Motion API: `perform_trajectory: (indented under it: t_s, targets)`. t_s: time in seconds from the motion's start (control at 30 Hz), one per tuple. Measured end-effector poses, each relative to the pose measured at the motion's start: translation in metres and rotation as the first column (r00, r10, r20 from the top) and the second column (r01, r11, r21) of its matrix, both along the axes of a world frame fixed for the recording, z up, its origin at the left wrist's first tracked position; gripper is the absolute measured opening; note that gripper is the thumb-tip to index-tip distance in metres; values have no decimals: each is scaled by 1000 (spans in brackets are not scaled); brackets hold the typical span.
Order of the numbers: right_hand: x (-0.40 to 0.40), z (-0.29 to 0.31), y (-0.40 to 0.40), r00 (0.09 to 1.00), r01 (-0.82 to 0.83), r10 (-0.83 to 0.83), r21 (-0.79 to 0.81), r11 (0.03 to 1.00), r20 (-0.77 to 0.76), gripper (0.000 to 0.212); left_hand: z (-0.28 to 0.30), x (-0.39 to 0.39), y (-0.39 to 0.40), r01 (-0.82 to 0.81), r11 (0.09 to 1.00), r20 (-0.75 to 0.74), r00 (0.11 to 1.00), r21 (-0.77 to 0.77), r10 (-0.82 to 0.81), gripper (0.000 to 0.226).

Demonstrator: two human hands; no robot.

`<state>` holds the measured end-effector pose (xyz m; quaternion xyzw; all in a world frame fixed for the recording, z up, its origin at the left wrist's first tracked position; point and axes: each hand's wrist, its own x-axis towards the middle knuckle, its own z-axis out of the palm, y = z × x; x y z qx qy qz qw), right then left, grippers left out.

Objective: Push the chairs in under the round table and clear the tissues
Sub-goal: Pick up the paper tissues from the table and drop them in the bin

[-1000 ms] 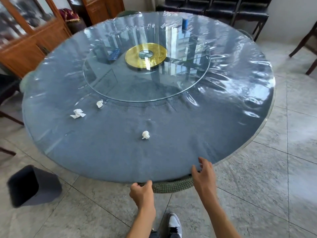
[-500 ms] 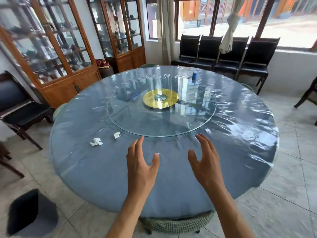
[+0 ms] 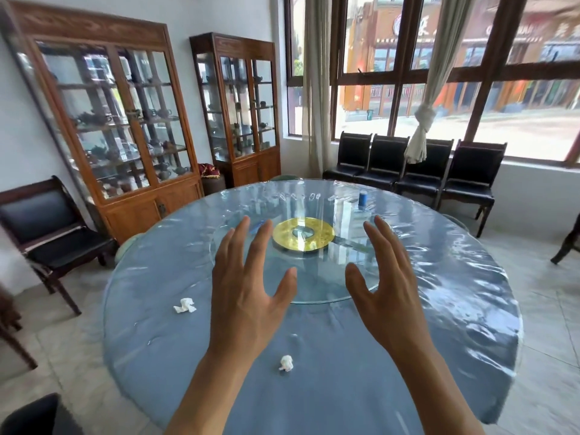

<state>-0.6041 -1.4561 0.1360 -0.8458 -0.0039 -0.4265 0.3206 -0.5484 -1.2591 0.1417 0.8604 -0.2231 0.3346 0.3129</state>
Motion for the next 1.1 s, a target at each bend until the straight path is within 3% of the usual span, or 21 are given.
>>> perform_trajectory:
  t_s: [0.5,0.87,1.1]
  targets:
    - [36,-28,75,983,-122,129,54,991,-133,62,-35,11,72,-73,993,-158,986,-89,58,69]
    - [126,-55,194,949,-193,211,96,976,-236,60,-70,94,189,-144,977,-252,963,-157,101,69]
    - [171,-73,253,936,-128,162,127,984,-313,60,-87,152,246,-98,983,-319,947,-155,44,70]
